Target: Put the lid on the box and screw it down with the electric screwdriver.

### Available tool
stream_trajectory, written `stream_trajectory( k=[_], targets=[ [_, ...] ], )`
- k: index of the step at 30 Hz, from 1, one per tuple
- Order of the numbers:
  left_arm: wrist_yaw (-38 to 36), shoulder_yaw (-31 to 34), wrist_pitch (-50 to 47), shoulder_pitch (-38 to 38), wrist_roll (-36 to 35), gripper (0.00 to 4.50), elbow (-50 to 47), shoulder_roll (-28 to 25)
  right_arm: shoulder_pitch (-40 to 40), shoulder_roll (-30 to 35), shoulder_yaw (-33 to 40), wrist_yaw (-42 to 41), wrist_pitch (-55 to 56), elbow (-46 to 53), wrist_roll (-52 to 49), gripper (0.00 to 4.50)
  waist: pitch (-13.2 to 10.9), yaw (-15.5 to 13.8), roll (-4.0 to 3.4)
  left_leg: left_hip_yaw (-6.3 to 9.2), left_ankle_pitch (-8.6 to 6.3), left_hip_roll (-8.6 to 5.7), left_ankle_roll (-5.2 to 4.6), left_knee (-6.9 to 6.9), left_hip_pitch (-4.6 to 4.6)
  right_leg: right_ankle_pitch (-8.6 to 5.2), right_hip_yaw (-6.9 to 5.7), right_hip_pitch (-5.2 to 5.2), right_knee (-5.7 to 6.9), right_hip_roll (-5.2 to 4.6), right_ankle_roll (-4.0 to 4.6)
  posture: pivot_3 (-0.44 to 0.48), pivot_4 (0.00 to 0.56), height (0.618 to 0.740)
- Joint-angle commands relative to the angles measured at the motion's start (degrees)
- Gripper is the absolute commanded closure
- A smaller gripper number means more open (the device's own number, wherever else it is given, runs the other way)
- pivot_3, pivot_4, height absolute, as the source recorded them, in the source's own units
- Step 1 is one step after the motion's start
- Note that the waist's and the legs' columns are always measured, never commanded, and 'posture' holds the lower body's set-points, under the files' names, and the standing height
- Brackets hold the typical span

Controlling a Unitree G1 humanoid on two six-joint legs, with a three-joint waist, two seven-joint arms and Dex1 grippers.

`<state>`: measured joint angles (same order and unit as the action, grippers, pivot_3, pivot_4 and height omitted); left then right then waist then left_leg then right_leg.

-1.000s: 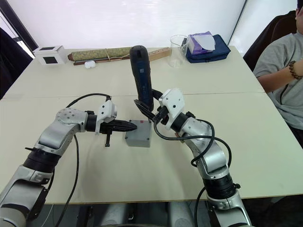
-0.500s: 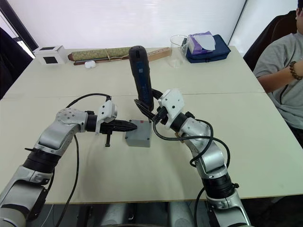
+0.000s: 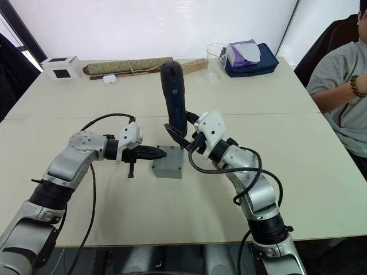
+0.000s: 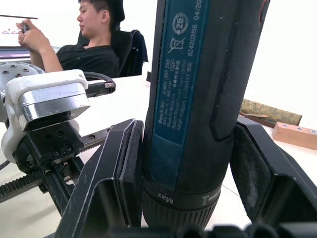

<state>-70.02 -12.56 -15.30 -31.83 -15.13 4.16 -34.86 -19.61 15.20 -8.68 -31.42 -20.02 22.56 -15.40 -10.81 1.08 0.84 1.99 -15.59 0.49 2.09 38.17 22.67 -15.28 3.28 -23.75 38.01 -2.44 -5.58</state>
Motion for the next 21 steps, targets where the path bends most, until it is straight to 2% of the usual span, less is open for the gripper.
stream_trajectory(
  k=[1, 12, 15, 21],
  targets=[
    [-0.10, -1.56, 0.82, 0.88, 2.13, 4.50, -0.68, -0.35, 2.47, 0.34, -2.35, -0.50, -5.38, -0.89, -1.27, 2.32, 0.06, 0.06, 0.01, 0.00, -0.01, 0.01, -0.01, -0.06, -0.28, -0.01, 0.00, 0.28, -0.08, 0.01, 0.00, 0.000, 0.150, 0.736],
    [-0.35, -2.13, 2.28, 1.73, 4.35, 4.50, -0.13, -0.17, 1.44, -0.69, -2.28, 5.34, -20.77, -1.48, -2.59, 2.32, 1.33, 0.18, 0.14, 0.01, -0.02, 0.10, -0.04, -0.18, -0.74, -0.09, 0.01, 0.69, -0.14, 0.10, 0.11, 0.000, 0.150, 0.736],
    [-0.22, -2.40, 2.68, 1.85, 4.57, 4.50, 0.16, -0.09, 1.02, -0.90, -1.85, 6.27, -22.00, -1.48, -2.94, 2.32, 1.56, 0.17, 0.15, 0.00, -0.05, 0.13, -0.06, -0.38, -1.35, -0.34, 0.00, 1.29, -0.37, 0.10, 0.38, 0.000, 0.150, 0.736],
    [-0.04, -2.68, 3.08, 2.38, 4.82, 4.50, 0.44, -0.05, 1.87, 1.61, -3.76, 6.22, -21.41, -2.40, -0.75, 2.32, 2.13, 0.17, 0.21, -0.01, -0.05, 0.17, -0.06, -0.64, -1.40, -0.38, 0.00, 1.32, -0.60, 0.11, 0.43, 0.000, 0.150, 0.736]
  ],
)
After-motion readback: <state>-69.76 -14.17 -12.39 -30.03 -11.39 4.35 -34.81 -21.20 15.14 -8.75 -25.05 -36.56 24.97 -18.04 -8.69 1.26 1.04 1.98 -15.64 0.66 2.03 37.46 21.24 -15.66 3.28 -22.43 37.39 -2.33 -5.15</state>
